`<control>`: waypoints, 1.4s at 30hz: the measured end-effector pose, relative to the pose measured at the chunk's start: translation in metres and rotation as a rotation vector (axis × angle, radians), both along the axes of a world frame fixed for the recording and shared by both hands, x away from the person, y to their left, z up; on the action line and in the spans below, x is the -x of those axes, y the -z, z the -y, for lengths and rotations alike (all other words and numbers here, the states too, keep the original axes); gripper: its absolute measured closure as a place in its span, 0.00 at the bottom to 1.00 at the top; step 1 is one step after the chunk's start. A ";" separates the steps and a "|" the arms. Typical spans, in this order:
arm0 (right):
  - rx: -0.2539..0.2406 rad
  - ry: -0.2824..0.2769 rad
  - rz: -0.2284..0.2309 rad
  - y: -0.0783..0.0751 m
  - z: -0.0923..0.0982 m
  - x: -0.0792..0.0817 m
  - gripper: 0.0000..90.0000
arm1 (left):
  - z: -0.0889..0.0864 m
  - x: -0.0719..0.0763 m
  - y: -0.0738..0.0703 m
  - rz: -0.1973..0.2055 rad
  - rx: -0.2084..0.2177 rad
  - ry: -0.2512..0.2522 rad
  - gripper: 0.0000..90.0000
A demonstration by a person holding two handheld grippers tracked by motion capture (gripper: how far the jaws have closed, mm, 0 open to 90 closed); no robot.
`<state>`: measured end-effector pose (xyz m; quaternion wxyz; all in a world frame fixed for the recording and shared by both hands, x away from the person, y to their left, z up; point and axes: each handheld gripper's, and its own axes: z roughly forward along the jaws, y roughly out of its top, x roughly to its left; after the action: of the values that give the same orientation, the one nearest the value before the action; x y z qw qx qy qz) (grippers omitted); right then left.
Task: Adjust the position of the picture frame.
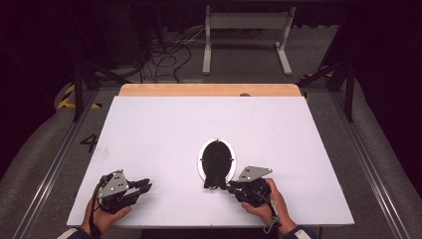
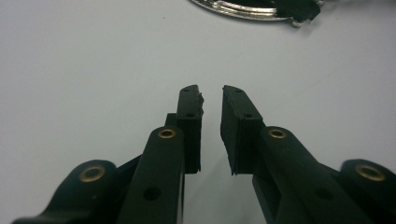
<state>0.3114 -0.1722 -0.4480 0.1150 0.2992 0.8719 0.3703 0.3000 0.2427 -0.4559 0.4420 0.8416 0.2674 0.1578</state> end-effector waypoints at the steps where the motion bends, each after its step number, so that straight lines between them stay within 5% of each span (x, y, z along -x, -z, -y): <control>1: -0.002 -0.006 -0.005 -0.001 0.002 0.001 0.82 | -0.003 0.000 0.001 -0.003 -0.017 -0.025 0.79; 9: 0.010 -0.028 -0.028 -0.003 0.001 0.001 0.77 | -0.008 -0.001 0.003 -0.002 -0.031 -0.054 0.59; 20: 0.066 -0.018 -0.029 0.003 -0.012 -0.002 0.73 | -0.008 -0.001 0.004 -0.007 -0.037 -0.062 0.45; 42: 0.029 0.026 -0.052 0.004 -0.004 -0.008 0.77 | -0.007 -0.003 0.007 -0.013 -0.034 -0.070 0.39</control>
<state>0.3190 -0.1678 -0.4522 0.1015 0.3184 0.8759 0.3481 0.3030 0.2501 -0.4625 0.4201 0.8401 0.2968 0.1725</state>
